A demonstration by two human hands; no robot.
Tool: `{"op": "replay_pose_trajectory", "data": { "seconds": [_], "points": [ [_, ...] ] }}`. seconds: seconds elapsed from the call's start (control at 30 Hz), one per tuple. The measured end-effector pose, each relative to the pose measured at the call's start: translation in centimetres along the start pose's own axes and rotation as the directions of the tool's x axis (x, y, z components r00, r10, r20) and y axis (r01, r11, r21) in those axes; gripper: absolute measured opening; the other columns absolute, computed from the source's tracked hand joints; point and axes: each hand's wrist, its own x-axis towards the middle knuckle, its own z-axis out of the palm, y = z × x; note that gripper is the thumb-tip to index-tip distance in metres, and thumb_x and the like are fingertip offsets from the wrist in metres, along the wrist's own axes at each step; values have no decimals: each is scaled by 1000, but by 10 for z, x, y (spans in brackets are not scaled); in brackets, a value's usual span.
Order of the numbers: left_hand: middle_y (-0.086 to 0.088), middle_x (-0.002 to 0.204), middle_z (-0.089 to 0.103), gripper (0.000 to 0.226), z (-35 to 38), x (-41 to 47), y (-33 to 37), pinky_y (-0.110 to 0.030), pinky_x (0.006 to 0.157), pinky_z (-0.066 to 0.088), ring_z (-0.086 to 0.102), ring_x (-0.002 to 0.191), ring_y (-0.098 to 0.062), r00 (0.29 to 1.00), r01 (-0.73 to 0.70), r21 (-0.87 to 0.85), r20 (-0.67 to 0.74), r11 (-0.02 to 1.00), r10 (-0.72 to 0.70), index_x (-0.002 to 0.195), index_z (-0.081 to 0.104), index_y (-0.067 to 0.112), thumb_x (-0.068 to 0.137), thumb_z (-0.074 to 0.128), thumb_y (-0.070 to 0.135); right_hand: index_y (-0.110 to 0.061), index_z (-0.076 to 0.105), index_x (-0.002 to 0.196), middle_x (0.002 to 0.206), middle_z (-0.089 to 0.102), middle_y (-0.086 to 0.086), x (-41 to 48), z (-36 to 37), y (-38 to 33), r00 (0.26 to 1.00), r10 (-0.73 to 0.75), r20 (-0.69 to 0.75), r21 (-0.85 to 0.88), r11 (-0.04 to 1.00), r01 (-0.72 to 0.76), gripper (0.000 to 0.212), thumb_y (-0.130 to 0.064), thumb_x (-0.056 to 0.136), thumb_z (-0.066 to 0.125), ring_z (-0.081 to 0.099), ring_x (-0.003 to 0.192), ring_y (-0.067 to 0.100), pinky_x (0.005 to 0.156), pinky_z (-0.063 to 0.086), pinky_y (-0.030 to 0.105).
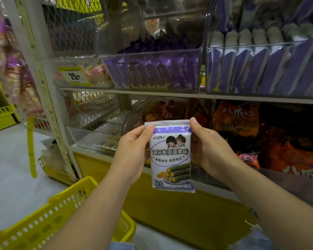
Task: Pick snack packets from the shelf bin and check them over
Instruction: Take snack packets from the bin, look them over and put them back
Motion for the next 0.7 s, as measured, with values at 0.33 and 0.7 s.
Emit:
{"op": "replay_pose_trajectory", "data": {
  "seconds": [0.33, 0.7],
  "points": [
    [-7, 116, 71, 42, -22, 5, 8, -42, 79, 58, 65, 106, -26, 965, 227, -4, 137, 974, -224, 121, 63, 19, 84, 63, 39, -7, 74, 97, 106, 72, 18, -9, -6, -4, 932, 269, 242, -30, 963, -270, 25, -23, 85, 60, 72, 93, 24, 75, 58, 29],
    [-8, 123, 68, 60, -38, -7, 5, -27, 79, 57, 67, 109, -22, 856, 251, 191, 413, 949, -310, 129, 56, 20, 73, 72, 5, 3, 68, 100, 101, 73, 20, -8, 0, -8, 976, 205, 78, 132, 968, -214, 28, -19, 94, 52, 73, 89, 26, 68, 59, 29]
  ]
}}
